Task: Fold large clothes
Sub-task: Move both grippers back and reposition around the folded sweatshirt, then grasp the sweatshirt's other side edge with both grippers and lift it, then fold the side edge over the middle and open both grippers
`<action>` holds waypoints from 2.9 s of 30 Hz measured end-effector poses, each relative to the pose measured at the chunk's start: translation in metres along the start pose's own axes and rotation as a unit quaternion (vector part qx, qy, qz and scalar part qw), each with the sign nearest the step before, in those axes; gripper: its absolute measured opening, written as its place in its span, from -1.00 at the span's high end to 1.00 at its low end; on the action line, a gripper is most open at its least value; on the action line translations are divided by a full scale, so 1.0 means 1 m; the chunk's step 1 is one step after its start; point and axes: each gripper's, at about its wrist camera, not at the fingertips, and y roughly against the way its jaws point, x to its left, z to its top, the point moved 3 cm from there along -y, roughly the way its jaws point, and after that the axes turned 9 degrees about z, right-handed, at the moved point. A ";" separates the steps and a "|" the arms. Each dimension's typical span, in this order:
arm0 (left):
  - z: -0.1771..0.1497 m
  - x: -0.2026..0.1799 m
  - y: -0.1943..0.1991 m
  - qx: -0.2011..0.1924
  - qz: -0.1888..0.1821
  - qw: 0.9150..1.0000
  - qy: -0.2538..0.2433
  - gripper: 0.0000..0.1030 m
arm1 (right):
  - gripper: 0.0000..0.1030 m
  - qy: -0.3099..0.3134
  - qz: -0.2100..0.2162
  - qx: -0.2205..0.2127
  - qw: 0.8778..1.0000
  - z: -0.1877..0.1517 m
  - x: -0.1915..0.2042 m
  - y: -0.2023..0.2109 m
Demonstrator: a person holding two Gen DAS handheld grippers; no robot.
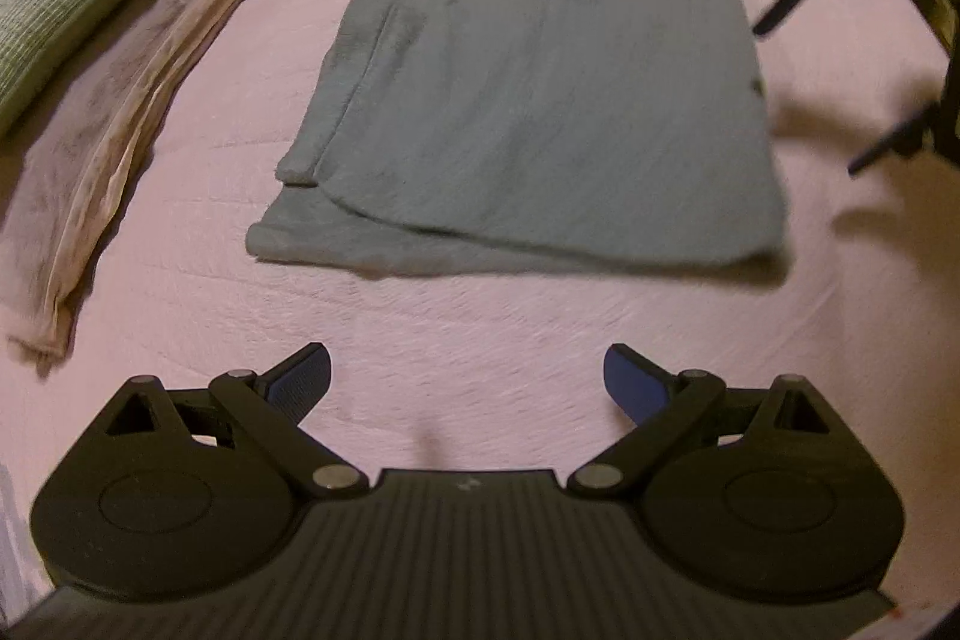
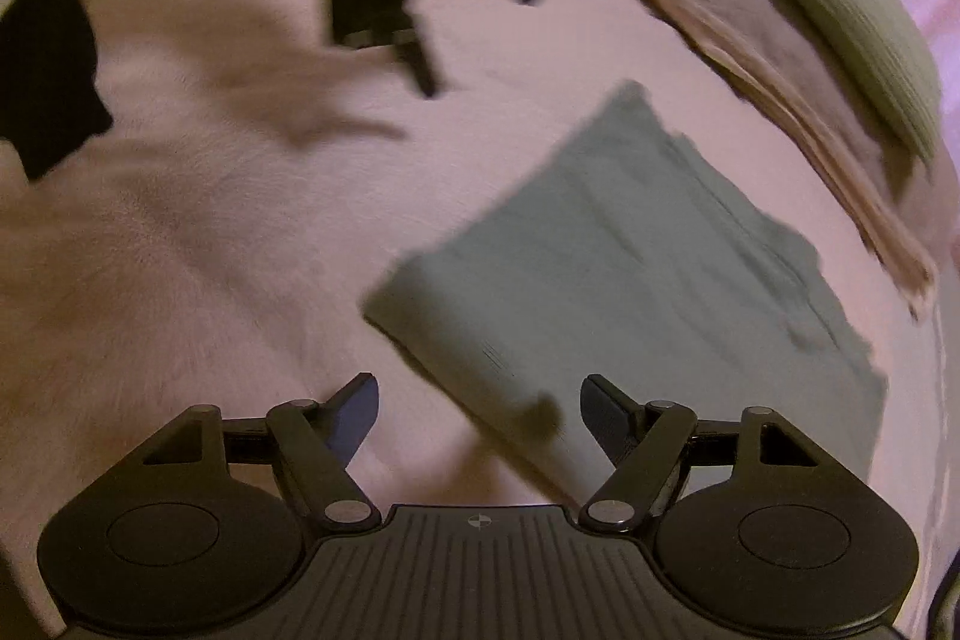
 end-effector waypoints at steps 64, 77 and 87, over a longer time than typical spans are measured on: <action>0.377 0.043 -0.132 -0.041 -0.121 0.857 -0.499 0.81 | 0.85 -0.580 0.049 -0.281 0.763 -0.195 -0.245 0.170; 0.454 -0.016 -0.256 0.018 -0.198 0.854 -0.481 0.82 | 0.87 -0.712 0.067 -0.295 0.634 -0.330 -0.294 0.127; 0.463 -0.008 -0.287 0.013 -0.199 0.883 -0.425 0.76 | 0.87 -0.750 0.053 -0.269 0.602 -0.352 -0.279 0.102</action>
